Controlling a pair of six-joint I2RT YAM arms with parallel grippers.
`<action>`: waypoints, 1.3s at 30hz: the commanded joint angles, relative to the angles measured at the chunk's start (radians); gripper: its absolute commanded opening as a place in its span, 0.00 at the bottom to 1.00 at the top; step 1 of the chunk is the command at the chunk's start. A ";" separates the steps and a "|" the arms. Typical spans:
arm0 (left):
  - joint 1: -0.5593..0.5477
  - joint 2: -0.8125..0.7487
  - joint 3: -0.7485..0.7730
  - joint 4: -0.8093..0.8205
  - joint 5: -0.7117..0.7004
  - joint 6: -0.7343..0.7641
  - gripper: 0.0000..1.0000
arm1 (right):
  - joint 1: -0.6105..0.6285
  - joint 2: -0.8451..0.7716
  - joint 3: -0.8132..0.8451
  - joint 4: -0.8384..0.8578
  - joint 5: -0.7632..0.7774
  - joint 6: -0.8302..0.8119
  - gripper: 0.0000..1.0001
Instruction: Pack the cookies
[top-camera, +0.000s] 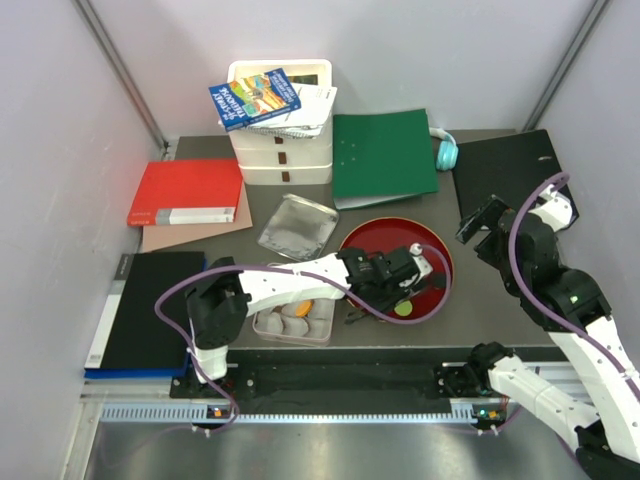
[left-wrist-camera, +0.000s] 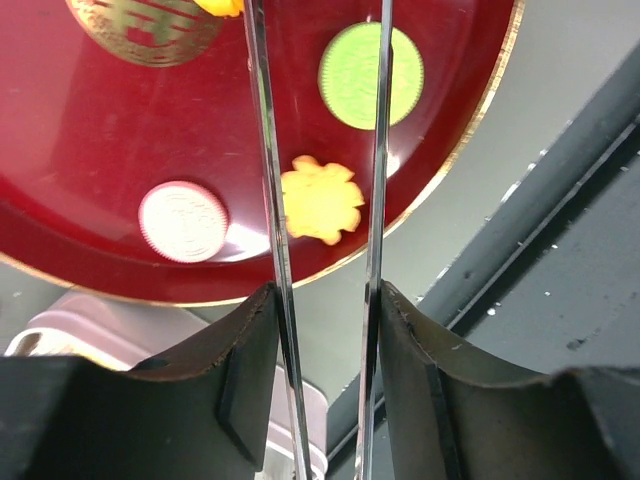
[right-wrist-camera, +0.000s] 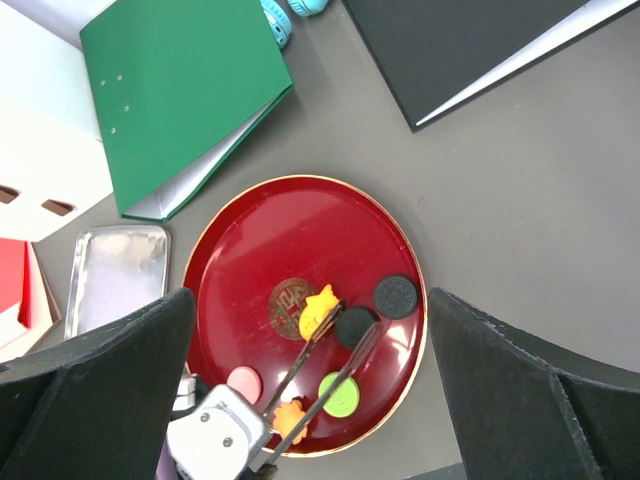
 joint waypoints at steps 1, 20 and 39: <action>-0.002 -0.108 0.033 -0.016 -0.089 -0.017 0.45 | -0.010 0.004 -0.001 0.050 -0.014 -0.016 0.99; -0.004 -0.427 0.065 -0.193 -0.344 -0.135 0.42 | -0.011 0.065 -0.033 0.135 -0.067 -0.031 0.99; -0.002 -0.814 -0.246 -0.575 -0.564 -0.646 0.42 | -0.010 0.190 -0.166 0.314 -0.225 -0.043 0.99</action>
